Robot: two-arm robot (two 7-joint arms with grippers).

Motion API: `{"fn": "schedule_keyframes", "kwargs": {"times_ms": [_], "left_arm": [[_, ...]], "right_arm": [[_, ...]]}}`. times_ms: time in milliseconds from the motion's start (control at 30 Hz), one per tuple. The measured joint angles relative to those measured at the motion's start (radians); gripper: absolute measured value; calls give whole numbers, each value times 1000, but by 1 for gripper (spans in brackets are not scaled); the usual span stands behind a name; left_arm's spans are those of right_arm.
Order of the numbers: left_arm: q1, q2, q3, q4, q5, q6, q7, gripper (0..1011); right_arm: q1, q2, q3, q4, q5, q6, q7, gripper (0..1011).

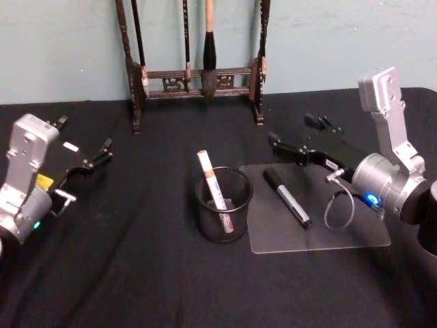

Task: Pick up the water-based marker from the table and place it into the pen holder.

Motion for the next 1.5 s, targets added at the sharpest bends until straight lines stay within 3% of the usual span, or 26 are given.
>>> {"fn": "schedule_keyframes", "kwargs": {"times_ms": [267, 667, 1500], "left_arm": [[0, 0, 0, 0, 0, 0, 0, 1001], [0, 0, 0, 0, 0, 0, 0, 1001], [0, 0, 0, 0, 0, 0, 0, 1001]], "right_arm": [[15, 18, -25, 14, -53, 123, -11, 1002], [57, 3, -58, 74, -92, 230, 25, 1002], [83, -23, -86, 137, -143, 240, 81, 1002]]}}
